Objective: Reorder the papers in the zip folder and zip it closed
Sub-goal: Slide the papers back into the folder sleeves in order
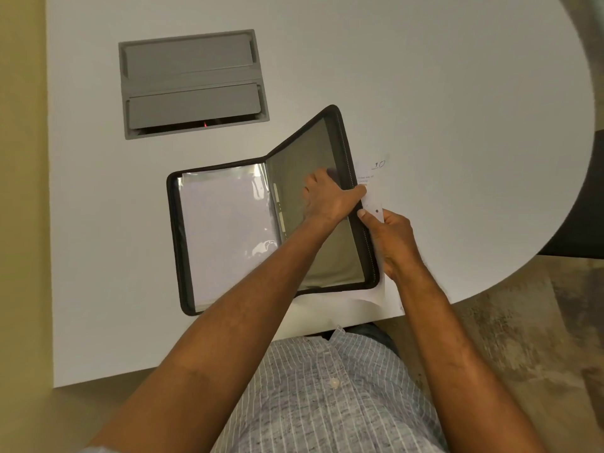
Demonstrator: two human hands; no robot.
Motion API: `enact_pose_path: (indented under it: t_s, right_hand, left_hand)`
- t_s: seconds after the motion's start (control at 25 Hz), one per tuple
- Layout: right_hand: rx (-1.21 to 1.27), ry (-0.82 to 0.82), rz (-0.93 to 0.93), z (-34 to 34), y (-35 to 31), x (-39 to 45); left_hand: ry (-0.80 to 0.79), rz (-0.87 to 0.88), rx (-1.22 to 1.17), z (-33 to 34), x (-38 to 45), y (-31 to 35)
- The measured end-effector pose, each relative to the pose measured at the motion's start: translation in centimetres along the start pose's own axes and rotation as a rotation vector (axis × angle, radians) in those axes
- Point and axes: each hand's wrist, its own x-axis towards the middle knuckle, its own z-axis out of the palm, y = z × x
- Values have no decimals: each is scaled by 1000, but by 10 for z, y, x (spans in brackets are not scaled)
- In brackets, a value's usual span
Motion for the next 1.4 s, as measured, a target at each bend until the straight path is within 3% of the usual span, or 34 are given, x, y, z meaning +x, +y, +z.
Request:
enact_pose_path:
  t_s: [0.12, 0.36, 0.56, 0.72, 0.92, 1.08, 1.28, 1.4]
  right_hand:
    - [-71, 59, -13, -15, -1, 12]
    - [-574, 223, -146, -50, 4, 53]
    - [-658, 311, -180, -72, -9, 89]
    - [-686, 344, -273, -82, -18, 106]
    - [-656, 314, -305, -83, -24, 119]
    - [-605, 240, -336, -81, -28, 123]
    - [-628, 60, -443, -54, -42, 124]
    - [-620, -22, -468, -25, -50, 124]
  left_hand:
    - [42, 44, 44, 7, 6, 3]
    - [114, 75, 232, 36, 27, 5]
    - [128, 73, 494, 76, 56, 10]
    - [51, -6, 650, 114, 81, 12]
    - [-16, -52, 723, 139, 103, 7]
    - [-26, 12, 665, 137, 111, -9]
    - [-3, 232, 614, 83, 124, -49]
    - [98, 220, 671, 39, 148, -79]
